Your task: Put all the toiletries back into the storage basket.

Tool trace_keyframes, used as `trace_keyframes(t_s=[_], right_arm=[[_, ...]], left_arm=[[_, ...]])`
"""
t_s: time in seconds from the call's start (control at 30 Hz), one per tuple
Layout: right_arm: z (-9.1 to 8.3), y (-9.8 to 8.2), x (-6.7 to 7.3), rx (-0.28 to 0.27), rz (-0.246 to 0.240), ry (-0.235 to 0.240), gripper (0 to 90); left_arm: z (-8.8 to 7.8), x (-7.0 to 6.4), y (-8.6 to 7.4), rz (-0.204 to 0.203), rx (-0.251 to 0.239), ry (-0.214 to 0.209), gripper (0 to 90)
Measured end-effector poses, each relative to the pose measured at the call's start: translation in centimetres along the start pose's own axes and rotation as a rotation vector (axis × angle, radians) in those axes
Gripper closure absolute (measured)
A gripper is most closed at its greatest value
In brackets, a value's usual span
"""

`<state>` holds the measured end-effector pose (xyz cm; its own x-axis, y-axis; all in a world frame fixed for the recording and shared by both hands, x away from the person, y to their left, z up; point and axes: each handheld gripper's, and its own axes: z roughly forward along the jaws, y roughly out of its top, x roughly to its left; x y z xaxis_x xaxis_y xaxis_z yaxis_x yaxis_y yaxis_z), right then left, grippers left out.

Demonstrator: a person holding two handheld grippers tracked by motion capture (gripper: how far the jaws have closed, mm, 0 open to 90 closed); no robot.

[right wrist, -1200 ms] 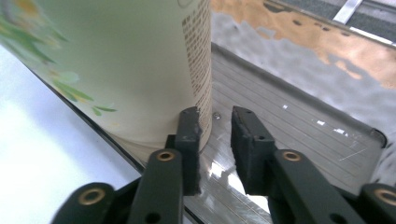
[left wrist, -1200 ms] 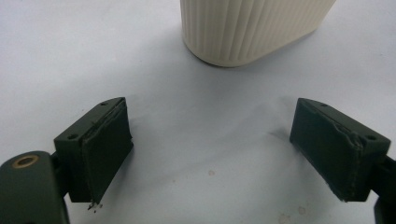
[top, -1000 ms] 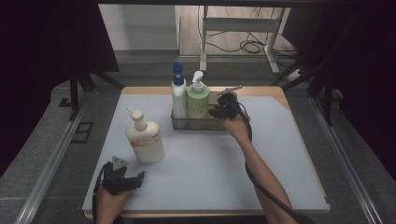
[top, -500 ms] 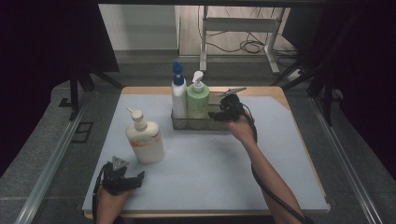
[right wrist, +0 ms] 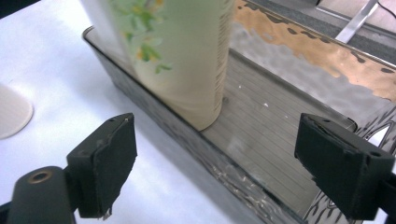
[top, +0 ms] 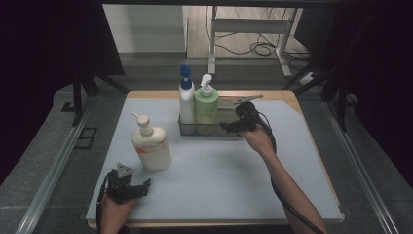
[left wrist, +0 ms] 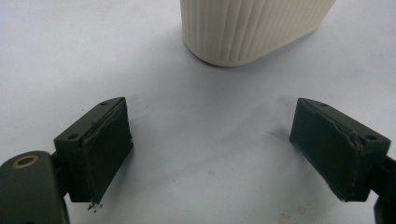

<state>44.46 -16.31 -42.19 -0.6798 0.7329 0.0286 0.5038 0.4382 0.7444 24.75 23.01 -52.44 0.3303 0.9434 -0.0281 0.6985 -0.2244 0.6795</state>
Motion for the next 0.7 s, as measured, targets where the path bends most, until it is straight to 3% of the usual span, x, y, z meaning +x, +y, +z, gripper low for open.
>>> trace_keyframes(t_s=[0.27, 0.7], right_arm=[[-1.1, -0.7, 1.3, 0.012, -0.063, -0.004, 0.0], [-3.1, -2.3, 2.7, 0.010, -0.106, 0.026, 0.0]], left_arm=[[0.0, 0.0, 0.0, 0.000, 0.000, 0.000, 12.1], [0.0, 0.0, 0.0, 0.000, -0.001, 0.001, 12.1]])
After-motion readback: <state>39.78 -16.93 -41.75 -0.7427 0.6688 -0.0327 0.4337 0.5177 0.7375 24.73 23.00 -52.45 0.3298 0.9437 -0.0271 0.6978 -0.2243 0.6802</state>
